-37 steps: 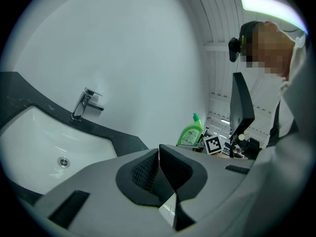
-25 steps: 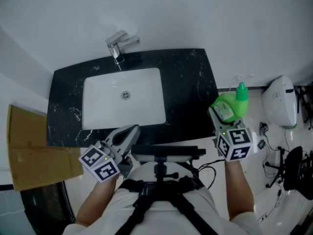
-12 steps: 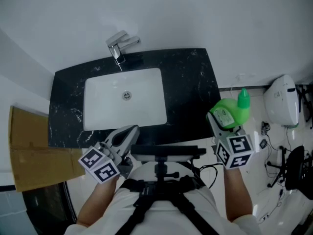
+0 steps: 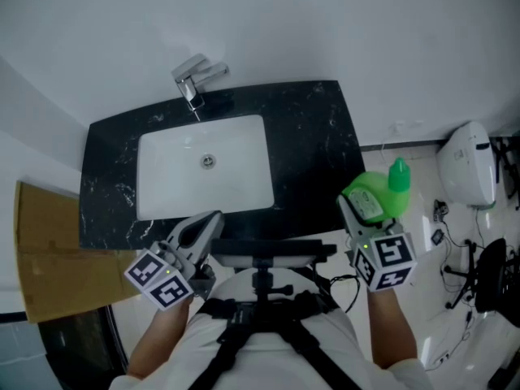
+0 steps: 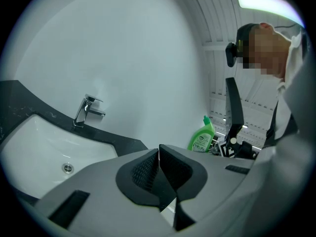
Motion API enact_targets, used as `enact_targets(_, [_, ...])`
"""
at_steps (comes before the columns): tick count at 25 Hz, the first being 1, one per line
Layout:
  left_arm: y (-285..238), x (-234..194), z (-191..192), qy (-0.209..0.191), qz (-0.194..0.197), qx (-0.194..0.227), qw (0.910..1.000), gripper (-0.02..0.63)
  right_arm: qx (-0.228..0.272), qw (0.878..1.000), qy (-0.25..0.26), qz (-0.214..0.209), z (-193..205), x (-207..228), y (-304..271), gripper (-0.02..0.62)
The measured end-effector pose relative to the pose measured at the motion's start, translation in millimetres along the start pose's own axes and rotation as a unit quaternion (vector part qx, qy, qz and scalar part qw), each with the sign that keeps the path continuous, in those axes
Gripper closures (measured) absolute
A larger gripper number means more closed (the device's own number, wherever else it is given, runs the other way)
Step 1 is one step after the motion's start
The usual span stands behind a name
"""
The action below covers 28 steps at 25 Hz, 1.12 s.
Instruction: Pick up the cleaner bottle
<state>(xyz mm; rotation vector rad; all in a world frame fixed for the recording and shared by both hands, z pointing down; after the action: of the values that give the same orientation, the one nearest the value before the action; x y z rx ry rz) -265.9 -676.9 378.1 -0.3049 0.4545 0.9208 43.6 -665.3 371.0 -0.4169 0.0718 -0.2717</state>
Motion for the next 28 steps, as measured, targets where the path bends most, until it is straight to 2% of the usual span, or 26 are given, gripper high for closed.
enact_targets(15, [11,13,-13,-0.02,-0.012,0.015,0.9996,0.606,0.021,0.999,0.008,-0.027,-14,-26,13,0.42])
enact_targets(28, [22,14,-15,-0.018,-0.025,0.024,0.9992,0.606,0.033,0.998,0.022,-0.041,-23,-37,10,0.42])
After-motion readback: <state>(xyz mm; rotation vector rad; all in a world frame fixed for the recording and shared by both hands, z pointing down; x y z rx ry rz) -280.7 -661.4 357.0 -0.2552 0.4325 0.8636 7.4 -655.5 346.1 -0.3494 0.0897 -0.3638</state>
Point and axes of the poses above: the fingertips, and each gripper's own axes: y backward along the fingers, x to its right, z out of its underside, the point moved 6 cm from there along y, backward along the fingers, and after that the axes turned 1 degree about x, right-handed, at the moved point
